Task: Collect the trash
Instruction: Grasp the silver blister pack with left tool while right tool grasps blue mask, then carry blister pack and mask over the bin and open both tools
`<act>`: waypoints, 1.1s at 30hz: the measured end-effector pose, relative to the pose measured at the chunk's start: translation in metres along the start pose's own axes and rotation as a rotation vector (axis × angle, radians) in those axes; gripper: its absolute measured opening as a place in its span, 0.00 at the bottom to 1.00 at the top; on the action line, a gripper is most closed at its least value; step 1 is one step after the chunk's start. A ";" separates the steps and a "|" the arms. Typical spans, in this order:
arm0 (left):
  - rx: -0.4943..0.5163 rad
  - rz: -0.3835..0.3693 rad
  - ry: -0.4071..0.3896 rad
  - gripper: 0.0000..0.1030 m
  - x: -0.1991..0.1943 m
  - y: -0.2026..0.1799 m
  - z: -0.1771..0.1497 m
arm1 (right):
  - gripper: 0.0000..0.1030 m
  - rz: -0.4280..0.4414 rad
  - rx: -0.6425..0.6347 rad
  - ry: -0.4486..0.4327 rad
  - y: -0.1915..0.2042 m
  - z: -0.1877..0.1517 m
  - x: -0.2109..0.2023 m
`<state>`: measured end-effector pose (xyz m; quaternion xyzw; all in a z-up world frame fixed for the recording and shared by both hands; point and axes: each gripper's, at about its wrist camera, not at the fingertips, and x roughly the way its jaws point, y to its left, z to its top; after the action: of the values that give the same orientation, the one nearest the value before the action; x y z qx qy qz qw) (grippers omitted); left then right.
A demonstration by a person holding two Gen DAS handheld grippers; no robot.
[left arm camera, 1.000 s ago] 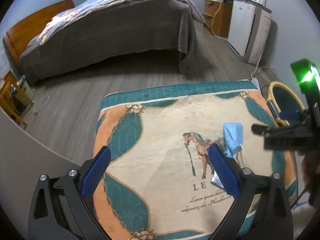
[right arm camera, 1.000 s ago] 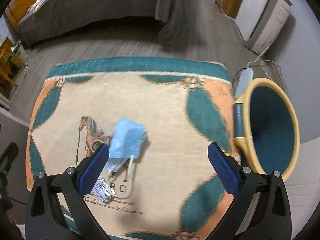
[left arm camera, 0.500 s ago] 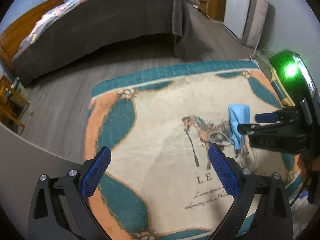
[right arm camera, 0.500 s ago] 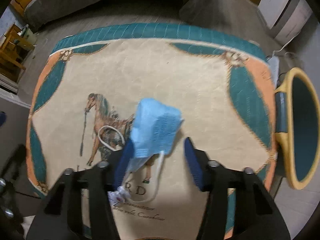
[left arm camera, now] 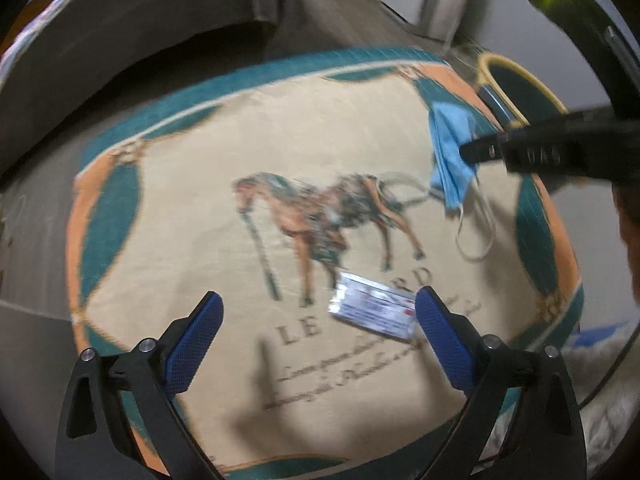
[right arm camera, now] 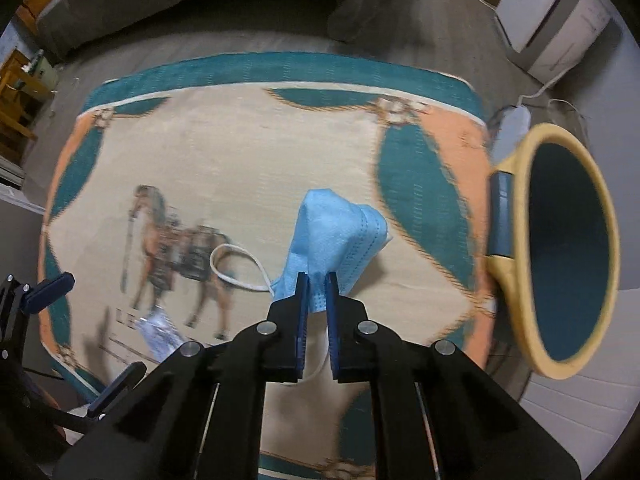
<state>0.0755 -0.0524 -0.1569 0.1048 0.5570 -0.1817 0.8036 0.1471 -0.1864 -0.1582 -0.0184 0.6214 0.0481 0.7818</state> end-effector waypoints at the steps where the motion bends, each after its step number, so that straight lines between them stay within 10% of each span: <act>1: 0.021 -0.006 0.010 0.92 0.003 -0.005 0.000 | 0.08 -0.003 0.003 0.005 -0.004 -0.001 0.000; 6: 0.090 -0.028 0.061 0.83 0.021 -0.024 -0.003 | 0.10 0.030 0.045 0.032 -0.024 -0.008 0.004; 13: 0.142 -0.015 0.081 0.65 0.033 -0.033 -0.006 | 0.56 0.083 0.087 -0.004 -0.031 0.000 0.004; 16: 0.125 -0.019 0.073 0.58 0.032 -0.029 -0.003 | 0.52 0.094 0.066 0.010 -0.026 0.005 0.012; 19: 0.112 -0.014 0.063 0.58 0.029 -0.026 -0.001 | 0.15 0.110 0.048 0.035 -0.021 0.004 0.018; 33: 0.043 0.012 -0.041 0.58 -0.002 -0.011 0.005 | 0.08 0.109 0.016 -0.107 -0.034 0.004 -0.036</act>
<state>0.0742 -0.0639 -0.1525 0.1217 0.5358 -0.1908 0.8135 0.1458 -0.2218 -0.1232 0.0242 0.5790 0.0868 0.8103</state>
